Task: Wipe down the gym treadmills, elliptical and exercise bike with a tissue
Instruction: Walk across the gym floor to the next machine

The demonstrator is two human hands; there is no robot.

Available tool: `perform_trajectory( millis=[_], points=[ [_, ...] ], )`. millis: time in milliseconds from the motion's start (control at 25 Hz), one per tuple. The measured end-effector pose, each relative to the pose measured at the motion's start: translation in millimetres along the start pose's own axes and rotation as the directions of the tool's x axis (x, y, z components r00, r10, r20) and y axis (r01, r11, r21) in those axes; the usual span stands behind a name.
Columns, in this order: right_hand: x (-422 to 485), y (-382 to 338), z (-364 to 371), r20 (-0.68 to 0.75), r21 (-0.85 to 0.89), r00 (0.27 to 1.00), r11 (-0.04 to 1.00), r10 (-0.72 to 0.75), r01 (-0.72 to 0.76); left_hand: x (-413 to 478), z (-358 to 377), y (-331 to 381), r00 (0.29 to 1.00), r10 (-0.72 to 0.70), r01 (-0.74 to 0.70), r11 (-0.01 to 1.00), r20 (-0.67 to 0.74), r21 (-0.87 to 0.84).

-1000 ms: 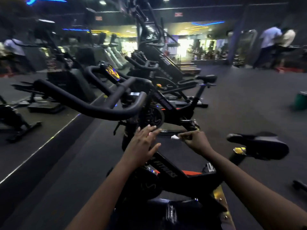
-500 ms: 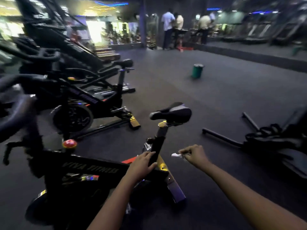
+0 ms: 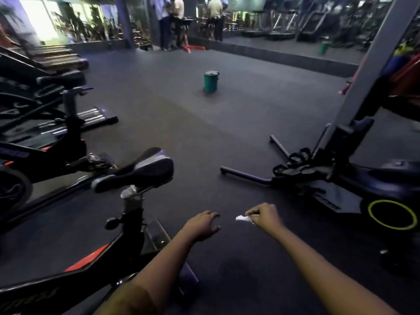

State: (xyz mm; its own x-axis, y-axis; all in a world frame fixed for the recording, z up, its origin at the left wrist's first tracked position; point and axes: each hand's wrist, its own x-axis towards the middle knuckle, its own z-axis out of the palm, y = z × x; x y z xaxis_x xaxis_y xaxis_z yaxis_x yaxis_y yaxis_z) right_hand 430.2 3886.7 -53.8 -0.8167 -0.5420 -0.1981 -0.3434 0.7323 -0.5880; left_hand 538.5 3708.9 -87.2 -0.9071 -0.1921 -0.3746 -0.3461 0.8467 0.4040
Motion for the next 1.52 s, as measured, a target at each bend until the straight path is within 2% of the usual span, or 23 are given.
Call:
perform_trajectory(
  millis=[240,360,480,720,920,1080,1360,1520],
  points=[
    [104.1,62.5,-73.0,0.029,0.008,0.986,0.987,0.163,-0.163,124.6,-27.2,52.4,1.0,-0.016,0.016,1.0,0.01,0.015],
    [175.5,76.5,-83.4,0.016,-0.005,0.982,0.983,0.186,-0.186,193.1,-47.1,43.5,0.998,-0.06,0.06,0.998,0.012,0.01],
    [271.0,73.5,-89.3,0.035,0.056,0.983,0.982,0.179,-0.181,277.0,-75.2,17.3,0.995,-0.099,0.099,0.995,0.02,0.007],
    [478.7,23.3,-110.2,0.074,0.018,0.983,0.985,0.17,-0.171,432.4,-173.4,-55.4,0.976,-0.211,0.211,0.978,0.05,0.009],
    [647.4,-21.6,-125.8,0.04,0.012,0.997,0.998,0.064,-0.064,548.9,-274.5,-103.9,0.97,-0.242,0.241,0.97,0.014,0.01],
    [795.7,-54.9,-136.5,0.036,0.062,0.999,0.997,0.041,-0.043,668.6,-353.8,-148.1,0.968,-0.247,0.248,0.968,-0.03,0.026],
    [1070.5,-128.4,-181.7,0.154,0.041,0.987,0.998,-0.051,0.045,884.0,-516.4,-203.4,0.961,-0.268,0.271,0.962,-0.072,0.036],
    [1212.2,-174.2,-198.0,0.174,0.03,0.978,0.994,-0.113,0.109,994.7,-597.1,-232.9,0.964,-0.257,0.261,0.964,-0.074,0.051]
  ],
)
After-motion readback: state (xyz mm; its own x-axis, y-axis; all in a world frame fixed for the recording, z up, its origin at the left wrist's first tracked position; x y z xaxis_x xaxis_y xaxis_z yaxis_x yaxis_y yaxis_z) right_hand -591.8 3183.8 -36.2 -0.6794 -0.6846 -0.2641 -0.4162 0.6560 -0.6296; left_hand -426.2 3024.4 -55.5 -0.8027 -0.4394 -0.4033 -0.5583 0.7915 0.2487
